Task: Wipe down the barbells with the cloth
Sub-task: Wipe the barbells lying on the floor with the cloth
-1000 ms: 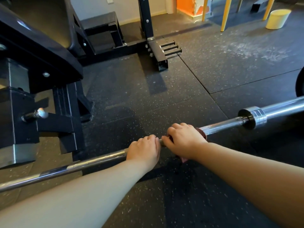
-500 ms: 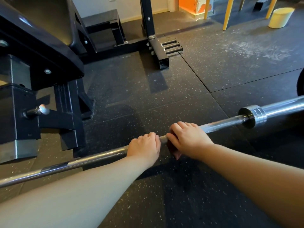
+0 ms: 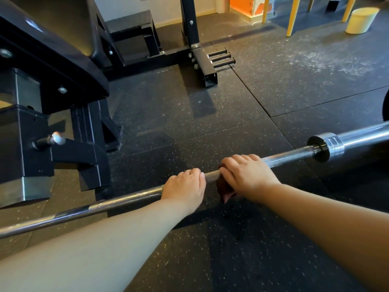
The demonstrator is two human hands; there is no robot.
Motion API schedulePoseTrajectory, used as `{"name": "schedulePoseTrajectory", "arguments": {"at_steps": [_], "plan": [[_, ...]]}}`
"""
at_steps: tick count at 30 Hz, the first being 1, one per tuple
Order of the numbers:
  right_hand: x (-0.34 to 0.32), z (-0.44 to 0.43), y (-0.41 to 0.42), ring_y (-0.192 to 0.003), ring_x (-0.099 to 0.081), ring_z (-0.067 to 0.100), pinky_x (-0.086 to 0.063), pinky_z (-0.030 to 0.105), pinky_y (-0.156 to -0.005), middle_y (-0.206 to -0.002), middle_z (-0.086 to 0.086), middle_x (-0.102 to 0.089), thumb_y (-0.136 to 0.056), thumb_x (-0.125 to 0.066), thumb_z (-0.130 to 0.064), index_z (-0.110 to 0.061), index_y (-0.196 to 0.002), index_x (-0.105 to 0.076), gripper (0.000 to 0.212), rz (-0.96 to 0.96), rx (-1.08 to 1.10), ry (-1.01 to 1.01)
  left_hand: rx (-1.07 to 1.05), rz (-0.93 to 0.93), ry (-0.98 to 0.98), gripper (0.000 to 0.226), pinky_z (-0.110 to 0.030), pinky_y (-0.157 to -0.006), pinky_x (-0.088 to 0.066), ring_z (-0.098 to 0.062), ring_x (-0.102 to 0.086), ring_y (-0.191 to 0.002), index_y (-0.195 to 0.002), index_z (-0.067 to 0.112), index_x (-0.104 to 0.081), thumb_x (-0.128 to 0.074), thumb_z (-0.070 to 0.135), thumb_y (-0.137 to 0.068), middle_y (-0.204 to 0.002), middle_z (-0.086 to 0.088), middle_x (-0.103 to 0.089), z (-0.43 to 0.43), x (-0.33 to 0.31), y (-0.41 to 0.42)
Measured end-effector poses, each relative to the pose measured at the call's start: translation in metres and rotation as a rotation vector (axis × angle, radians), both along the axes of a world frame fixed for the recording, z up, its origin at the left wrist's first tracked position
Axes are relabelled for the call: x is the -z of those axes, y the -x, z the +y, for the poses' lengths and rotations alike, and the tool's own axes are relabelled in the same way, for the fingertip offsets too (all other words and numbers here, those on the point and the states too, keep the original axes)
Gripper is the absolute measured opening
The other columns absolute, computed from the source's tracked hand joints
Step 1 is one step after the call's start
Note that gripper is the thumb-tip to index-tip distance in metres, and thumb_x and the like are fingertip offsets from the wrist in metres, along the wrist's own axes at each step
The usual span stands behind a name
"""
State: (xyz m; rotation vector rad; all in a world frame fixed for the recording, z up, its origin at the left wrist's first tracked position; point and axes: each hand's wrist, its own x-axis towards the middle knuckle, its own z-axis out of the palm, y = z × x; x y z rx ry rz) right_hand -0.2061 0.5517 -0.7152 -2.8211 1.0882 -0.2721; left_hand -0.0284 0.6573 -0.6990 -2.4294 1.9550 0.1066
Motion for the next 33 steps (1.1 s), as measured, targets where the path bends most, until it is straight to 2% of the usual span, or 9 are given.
{"name": "schedulePoseTrajectory", "arguments": {"at_steps": [3, 5, 11, 14, 21, 24, 27, 31, 33], "plan": [[0.001, -0.013, 0.016, -0.088, -0.063, 0.022, -0.041, 0.038, -0.084, -0.092, -0.01, -0.062, -0.1, -0.012, -0.049, -0.03, -0.096, -0.058, 0.049, 0.001, 0.211, -0.019, 0.024, -0.005, -0.018, 0.037, -0.028, -0.078, -0.049, -0.012, -0.057, -0.093, -0.133, 0.02, -0.049, -0.026, 0.035, -0.108, -0.119, 0.002, -0.061, 0.0, 0.002, -0.003], [0.001, -0.005, 0.008, -0.088, -0.06, 0.023, -0.039, 0.038, -0.088, -0.091, -0.009, -0.061, -0.098, -0.01, -0.047, -0.028, -0.093, -0.056, 0.05, -0.052, 0.288, -0.008, 0.012, -0.016, -0.022, 0.036, -0.03, -0.078, -0.052, -0.014, -0.06, -0.093, -0.131, 0.02, -0.05, -0.028, 0.036, -0.108, -0.115, 0.002, -0.062, -0.001, 0.002, -0.001], [-0.002, 0.022, -0.009, -0.117, -0.054, 0.021, -0.035, 0.038, -0.11, -0.127, -0.005, -0.059, -0.108, -0.028, -0.045, -0.025, -0.132, -0.053, 0.04, -0.071, 0.004, -0.131, -0.075, -0.016, -0.014, 0.039, -0.032, -0.074, -0.046, -0.013, -0.057, -0.084, -0.121, 0.022, -0.055, -0.022, 0.04, -0.109, -0.103, 0.006, -0.061, -0.005, -0.001, 0.008], [-0.004, 0.0, 0.013, -0.11, -0.058, 0.021, -0.039, 0.038, -0.102, -0.118, -0.006, -0.061, -0.105, -0.015, -0.05, -0.028, -0.125, -0.052, 0.048, -0.004, -0.026, -0.083, -0.042, -0.058, -0.029, 0.036, -0.031, -0.069, -0.04, -0.013, -0.051, -0.081, -0.123, 0.022, -0.053, -0.023, 0.036, -0.108, -0.099, 0.007, -0.053, -0.004, 0.0, 0.006], [0.003, -0.018, 0.032, -0.086, -0.06, 0.025, -0.042, 0.041, -0.091, -0.091, -0.004, -0.063, -0.101, -0.022, -0.039, -0.024, -0.093, -0.057, 0.039, -0.134, 0.332, -0.033, -0.001, -0.112, -0.049, 0.033, -0.029, -0.067, -0.043, -0.013, -0.054, -0.082, -0.127, 0.02, -0.051, -0.028, 0.035, -0.107, -0.107, 0.003, -0.061, -0.005, 0.003, 0.005], [0.002, -0.001, 0.011, -0.089, -0.06, 0.027, -0.04, 0.041, -0.09, -0.095, -0.002, -0.064, -0.099, -0.02, -0.041, -0.022, -0.098, -0.059, 0.044, -0.124, 0.207, -0.055, -0.023, -0.103, -0.044, 0.034, -0.027, -0.065, -0.043, -0.012, -0.055, -0.08, -0.124, 0.021, -0.052, -0.026, 0.037, -0.108, -0.101, 0.006, -0.057, -0.004, 0.003, 0.005], [-0.003, -0.004, 0.011, -0.102, -0.06, 0.023, -0.04, 0.039, -0.095, -0.109, -0.006, -0.063, -0.106, -0.033, -0.04, -0.026, -0.114, -0.058, 0.03, -0.031, 0.041, -0.077, -0.03, -0.09, -0.045, 0.034, -0.027, -0.065, -0.041, -0.011, -0.053, -0.079, -0.123, 0.022, -0.052, -0.025, 0.036, -0.108, -0.098, 0.007, -0.052, -0.003, 0.002, 0.005], [-0.002, -0.021, 0.03, -0.097, -0.062, 0.022, -0.04, 0.038, -0.093, -0.1, -0.007, -0.064, -0.104, -0.024, -0.043, -0.027, -0.105, -0.057, 0.037, -0.015, 0.167, -0.058, 0.013, -0.106, -0.041, 0.034, -0.026, -0.066, -0.043, -0.012, -0.053, -0.082, -0.129, 0.019, -0.05, -0.027, 0.034, -0.108, -0.105, 0.005, -0.056, -0.001, 0.001, 0.002], [-0.003, -0.016, 0.026, -0.096, -0.061, 0.025, -0.04, 0.039, -0.094, -0.099, -0.004, -0.063, -0.102, -0.038, -0.04, -0.023, -0.102, -0.056, 0.025, -0.033, 0.272, -0.067, 0.014, -0.097, -0.048, 0.034, -0.027, -0.068, -0.046, -0.013, -0.054, -0.083, -0.129, 0.019, -0.05, -0.027, 0.035, -0.108, -0.109, 0.003, -0.06, -0.002, 0.001, 0.002]]}}
